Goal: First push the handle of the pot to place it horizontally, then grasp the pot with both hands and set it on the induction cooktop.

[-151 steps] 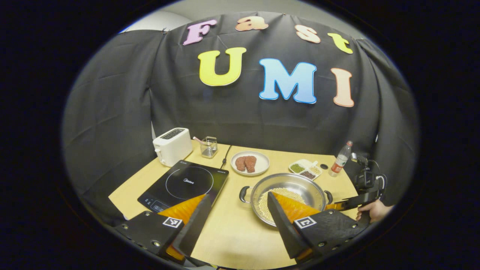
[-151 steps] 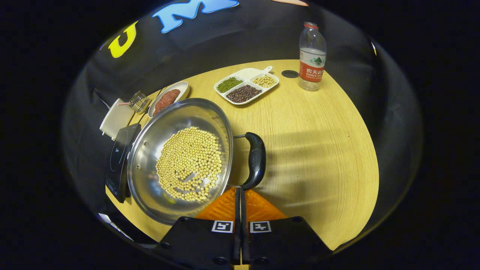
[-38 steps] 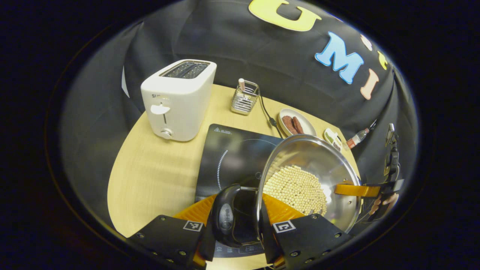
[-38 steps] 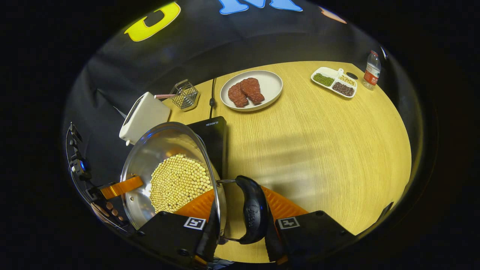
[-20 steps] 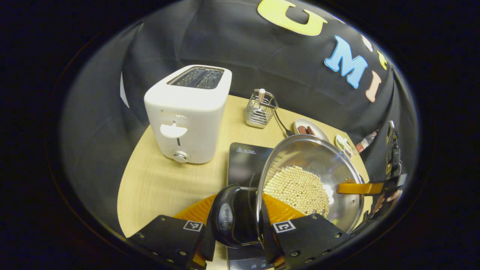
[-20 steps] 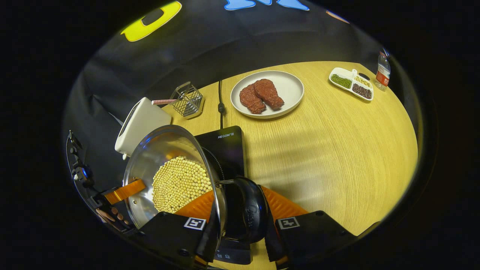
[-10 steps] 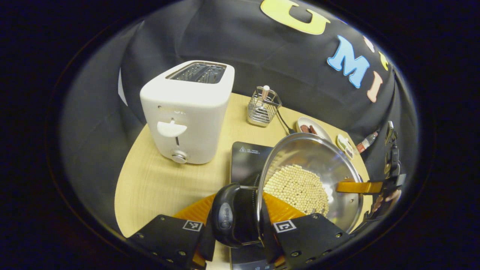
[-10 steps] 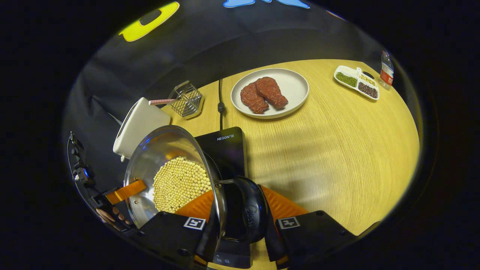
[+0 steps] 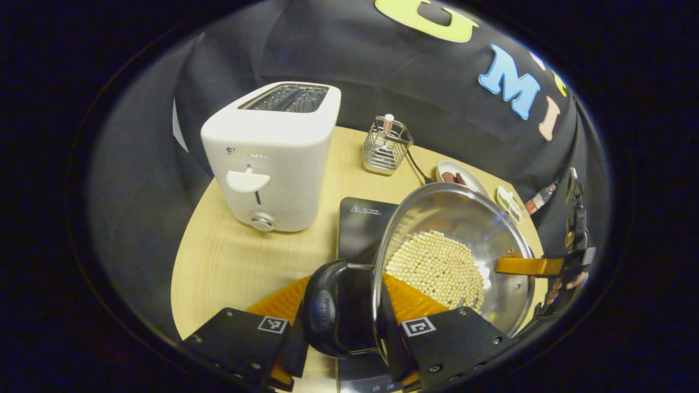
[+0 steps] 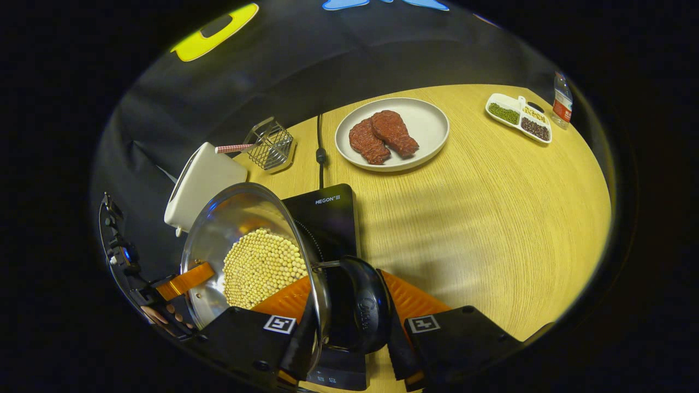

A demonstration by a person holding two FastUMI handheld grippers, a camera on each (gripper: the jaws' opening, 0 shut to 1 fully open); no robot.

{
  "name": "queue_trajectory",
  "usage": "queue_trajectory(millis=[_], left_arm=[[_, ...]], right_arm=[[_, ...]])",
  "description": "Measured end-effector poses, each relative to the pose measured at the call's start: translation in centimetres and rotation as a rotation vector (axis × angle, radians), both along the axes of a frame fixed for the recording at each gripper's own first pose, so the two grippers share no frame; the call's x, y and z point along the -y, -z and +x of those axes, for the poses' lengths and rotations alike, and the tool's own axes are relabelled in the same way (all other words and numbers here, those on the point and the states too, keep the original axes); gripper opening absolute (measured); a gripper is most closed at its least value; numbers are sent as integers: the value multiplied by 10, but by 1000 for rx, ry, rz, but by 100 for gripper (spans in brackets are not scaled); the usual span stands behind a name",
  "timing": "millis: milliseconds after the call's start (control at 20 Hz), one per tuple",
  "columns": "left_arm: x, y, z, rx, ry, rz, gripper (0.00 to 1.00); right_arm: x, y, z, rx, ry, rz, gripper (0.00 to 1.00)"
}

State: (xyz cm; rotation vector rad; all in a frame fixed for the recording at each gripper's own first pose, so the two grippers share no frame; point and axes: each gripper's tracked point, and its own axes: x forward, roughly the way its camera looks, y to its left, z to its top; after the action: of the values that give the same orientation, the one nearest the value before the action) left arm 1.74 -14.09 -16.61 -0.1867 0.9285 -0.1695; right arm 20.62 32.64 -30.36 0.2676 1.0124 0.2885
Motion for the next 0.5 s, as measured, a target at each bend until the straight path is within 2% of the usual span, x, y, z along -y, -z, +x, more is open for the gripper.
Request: queue_trajectory(millis=[150,250,300,350,400,450,500], left_arm=[[-7,-1,6,9,-15,67,63],[-13,-6,3,7,-41,85,76],[-13,-7,-3,-2,-45,89,80],[-15,-9,-6,-8,-41,97,80],[-16,-11,-9,-10,-36,110,80],[-18,-15,-10,-4,-40,124,80],[-20,-21,-11,9,-50,137,80]], right_arm=[[-1,-1,-2,-7,-3,5,57],[1,-5,-1,8,-2,7,56],[2,-9,0,17,-5,10,60],[3,-12,-1,24,-8,10,74],[8,-17,-1,35,-9,8,75],[11,-20,-2,49,-11,8,80],[17,-26,-3,58,-11,2,90]])
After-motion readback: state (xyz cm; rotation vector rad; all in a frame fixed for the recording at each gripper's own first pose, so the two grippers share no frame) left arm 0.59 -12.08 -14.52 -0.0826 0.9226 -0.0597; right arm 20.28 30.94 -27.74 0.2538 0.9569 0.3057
